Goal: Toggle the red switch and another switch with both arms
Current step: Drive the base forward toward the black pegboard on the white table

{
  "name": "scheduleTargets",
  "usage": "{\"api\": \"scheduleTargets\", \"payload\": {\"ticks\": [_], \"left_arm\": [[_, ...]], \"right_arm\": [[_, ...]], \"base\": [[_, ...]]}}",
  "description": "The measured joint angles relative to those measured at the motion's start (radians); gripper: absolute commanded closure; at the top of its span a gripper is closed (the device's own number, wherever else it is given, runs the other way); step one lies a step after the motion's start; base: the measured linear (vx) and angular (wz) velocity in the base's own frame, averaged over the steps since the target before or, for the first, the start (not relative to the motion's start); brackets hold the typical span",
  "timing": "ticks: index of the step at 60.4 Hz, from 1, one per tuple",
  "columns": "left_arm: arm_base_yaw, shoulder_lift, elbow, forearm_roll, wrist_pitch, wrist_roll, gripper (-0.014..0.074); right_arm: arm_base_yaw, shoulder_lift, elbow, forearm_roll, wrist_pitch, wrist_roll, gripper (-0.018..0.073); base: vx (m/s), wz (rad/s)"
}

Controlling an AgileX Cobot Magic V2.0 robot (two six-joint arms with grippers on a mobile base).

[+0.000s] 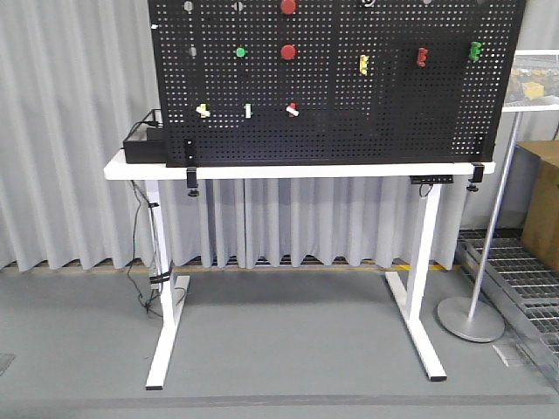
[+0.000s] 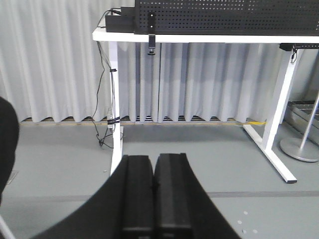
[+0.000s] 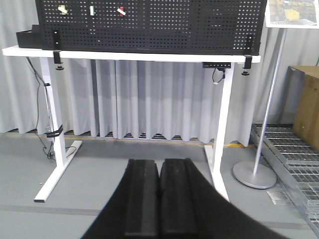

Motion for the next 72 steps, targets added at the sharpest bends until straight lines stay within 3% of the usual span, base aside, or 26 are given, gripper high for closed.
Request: {"api": "scheduleTargets", "payload": {"ticks": [72], "left_arm": [[0.000, 0.000, 0.000, 0.000, 0.000, 0.000, 0.0594]], "right_arm": [[0.000, 0.000, 0.000, 0.000, 0.000, 0.000, 0.0566]], "base": [[0.17, 0.05]]}}
